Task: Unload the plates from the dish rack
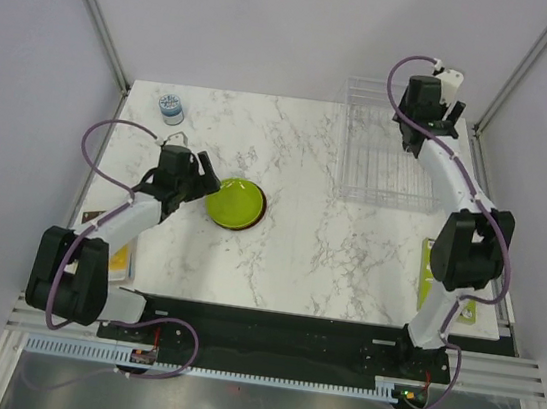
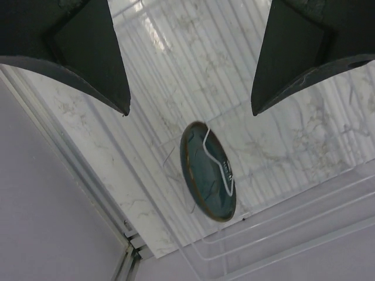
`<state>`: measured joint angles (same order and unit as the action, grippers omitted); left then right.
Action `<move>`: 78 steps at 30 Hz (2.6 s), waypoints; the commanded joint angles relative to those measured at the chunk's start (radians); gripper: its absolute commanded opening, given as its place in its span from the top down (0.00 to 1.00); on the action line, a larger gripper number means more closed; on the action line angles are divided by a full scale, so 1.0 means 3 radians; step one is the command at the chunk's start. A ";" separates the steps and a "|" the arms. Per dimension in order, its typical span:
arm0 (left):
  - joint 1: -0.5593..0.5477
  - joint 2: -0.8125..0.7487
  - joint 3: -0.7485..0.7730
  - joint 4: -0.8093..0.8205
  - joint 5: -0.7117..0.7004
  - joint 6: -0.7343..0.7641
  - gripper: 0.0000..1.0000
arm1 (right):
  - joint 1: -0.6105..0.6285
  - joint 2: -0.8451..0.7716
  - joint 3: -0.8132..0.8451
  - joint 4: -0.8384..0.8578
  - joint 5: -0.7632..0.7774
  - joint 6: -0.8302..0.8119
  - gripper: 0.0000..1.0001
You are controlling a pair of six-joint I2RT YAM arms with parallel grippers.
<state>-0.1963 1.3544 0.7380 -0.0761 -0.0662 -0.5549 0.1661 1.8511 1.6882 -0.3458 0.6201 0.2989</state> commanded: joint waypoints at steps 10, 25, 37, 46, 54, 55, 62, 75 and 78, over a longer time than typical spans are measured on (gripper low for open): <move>0.0005 -0.0286 0.0260 -0.0058 0.0108 0.0157 0.13 | -0.0538 0.1652 0.1658 -0.0075 -0.0405 -0.0653 0.25; 0.0010 -0.0148 0.0235 0.0039 0.0164 0.0198 0.13 | -0.0651 0.1883 0.1741 0.0002 -0.0840 -0.0664 1.00; 0.0005 -0.0342 0.0209 -0.0012 0.0205 0.0208 0.13 | -0.0105 0.0943 0.1179 0.0758 0.0703 -0.1420 1.00; 0.0000 -0.0521 0.0204 -0.0058 0.0353 0.0183 0.13 | 0.0228 -0.0093 0.0499 0.1071 0.1236 -0.1667 1.00; 0.0000 -0.0792 0.0046 0.0100 0.0675 0.0024 0.13 | 0.0586 -0.1235 -0.0532 0.0222 -0.0225 -0.0242 1.00; 0.0000 -0.0818 0.0005 0.0217 0.0747 -0.0037 0.12 | 0.0627 -0.1428 -0.0661 0.0237 -0.0611 -0.0098 1.00; -0.0010 -0.0905 -0.0281 0.0754 0.1345 -0.0349 0.12 | 0.0964 -0.1875 -0.1587 0.0579 -0.1284 0.0655 1.00; -0.0143 -0.0757 -0.0624 0.1486 0.1673 -0.0712 0.12 | 0.1787 -0.1630 -0.2084 0.1265 -0.1515 0.1238 1.00; -0.0169 -0.0741 -0.0675 0.1593 0.1678 -0.0748 0.12 | 0.1875 -0.1492 -0.2109 0.1449 -0.1601 0.1361 1.00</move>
<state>-0.2352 1.1233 0.5522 0.2962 0.4030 -0.7288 0.7002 1.3777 1.0538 -0.1066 0.1772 0.6189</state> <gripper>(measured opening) 0.873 0.202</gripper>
